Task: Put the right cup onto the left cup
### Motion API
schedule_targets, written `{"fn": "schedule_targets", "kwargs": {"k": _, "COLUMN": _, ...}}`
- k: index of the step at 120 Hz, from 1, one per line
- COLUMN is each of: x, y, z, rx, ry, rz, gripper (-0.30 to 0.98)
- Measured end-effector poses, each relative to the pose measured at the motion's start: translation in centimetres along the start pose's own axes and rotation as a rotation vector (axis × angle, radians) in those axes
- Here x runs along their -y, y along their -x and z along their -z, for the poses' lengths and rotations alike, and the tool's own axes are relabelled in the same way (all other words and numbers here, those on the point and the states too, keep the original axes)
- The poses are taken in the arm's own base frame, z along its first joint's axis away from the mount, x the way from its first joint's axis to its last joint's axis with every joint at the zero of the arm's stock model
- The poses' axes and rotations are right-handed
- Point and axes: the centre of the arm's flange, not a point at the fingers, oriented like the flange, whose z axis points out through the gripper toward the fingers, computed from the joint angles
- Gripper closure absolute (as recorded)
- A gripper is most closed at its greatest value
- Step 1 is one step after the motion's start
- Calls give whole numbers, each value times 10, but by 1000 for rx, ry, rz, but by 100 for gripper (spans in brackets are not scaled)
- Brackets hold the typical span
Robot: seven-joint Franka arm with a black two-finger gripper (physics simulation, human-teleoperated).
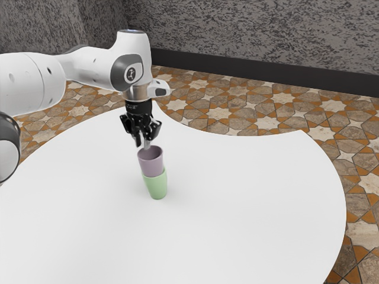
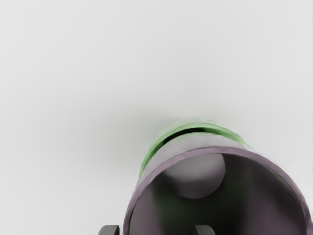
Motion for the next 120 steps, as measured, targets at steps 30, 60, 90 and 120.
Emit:
{"fn": "schedule_targets", "kwargs": {"k": 30, "x": -2, "y": 2, "z": 4, "rx": -3, "ry": 16, "rz": -4, "gripper": 15}}
{"fn": "schedule_targets", "kwargs": {"k": 60, "x": -11, "y": 13, "z": 30, "rx": -20, "ry": 30, "rz": -19, "gripper": 5}}
{"fn": "schedule_targets", "kwargs": {"k": 90, "x": -22, "y": 42, "z": 76, "rx": -68, "ry": 41, "rz": -48, "gripper": 1}}
{"fn": "schedule_targets", "kwargs": {"k": 120, "x": -37, "y": 80, "z": 109, "rx": -83, "ry": 35, "rz": -93, "gripper": 0}}
